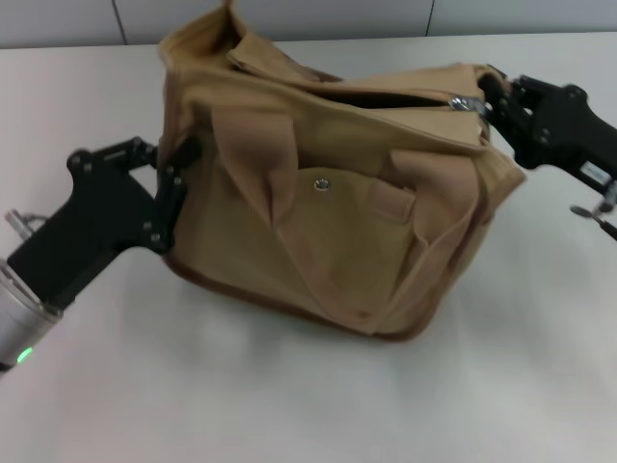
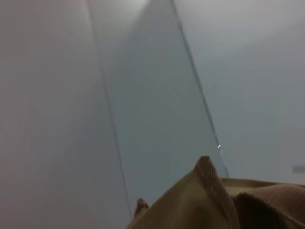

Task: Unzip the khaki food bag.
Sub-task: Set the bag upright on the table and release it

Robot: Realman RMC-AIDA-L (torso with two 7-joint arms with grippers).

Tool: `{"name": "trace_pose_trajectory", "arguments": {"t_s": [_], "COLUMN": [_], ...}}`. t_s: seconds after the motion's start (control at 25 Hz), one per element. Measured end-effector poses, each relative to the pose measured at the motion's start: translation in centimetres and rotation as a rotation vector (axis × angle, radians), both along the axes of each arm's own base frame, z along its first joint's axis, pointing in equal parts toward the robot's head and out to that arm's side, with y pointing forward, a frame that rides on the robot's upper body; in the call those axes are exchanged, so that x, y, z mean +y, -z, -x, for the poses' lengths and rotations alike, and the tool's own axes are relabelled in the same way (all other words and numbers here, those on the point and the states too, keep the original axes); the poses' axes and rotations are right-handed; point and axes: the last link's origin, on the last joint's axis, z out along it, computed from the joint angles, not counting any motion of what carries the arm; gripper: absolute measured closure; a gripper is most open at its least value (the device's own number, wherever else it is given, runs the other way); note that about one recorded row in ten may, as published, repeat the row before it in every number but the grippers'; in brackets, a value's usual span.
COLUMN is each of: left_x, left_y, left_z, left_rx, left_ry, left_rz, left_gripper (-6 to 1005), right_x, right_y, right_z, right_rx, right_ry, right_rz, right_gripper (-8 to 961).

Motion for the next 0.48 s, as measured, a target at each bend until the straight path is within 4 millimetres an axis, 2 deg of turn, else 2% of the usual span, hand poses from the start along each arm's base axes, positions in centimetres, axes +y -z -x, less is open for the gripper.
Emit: {"name": "trace_pose_trajectory", "arguments": {"t_s": [0.04,0.28,0.4,0.44,0.48], "left_x": [-0.2,-0.6,-0.8,-0.8,-0.8], "left_y": [0.3,1.5,0.9,0.4,0.2], "left_z": [0.4,1.3,1.6,1.7,1.7], "left_rx": [-0.01,-0.062,-0.092,-0.111,-0.119], "left_ry": [-0.034,-0.143,-0.155,-0.152,-0.149], "left_rz": [0.023,0.153,0.171,0.176,0.179], "left_gripper": [812,810,697,659,622], "right_x": [0.9,2.5,2.6,2.3,2.3], "right_y": [0.2,0.5,0.3,-0.7,-0.7], "right_z": [0.4,1.0,1.2,1.0,1.0], "right_rx": [-0.019,-0.031,-0.013,0.038,0.038], "right_ry": [0.006,0.043,0.044,0.048,0.048], "right_rz": [0.011,0.039,0.038,0.023,0.023], "right_gripper": [807,781,768,764,717]}}
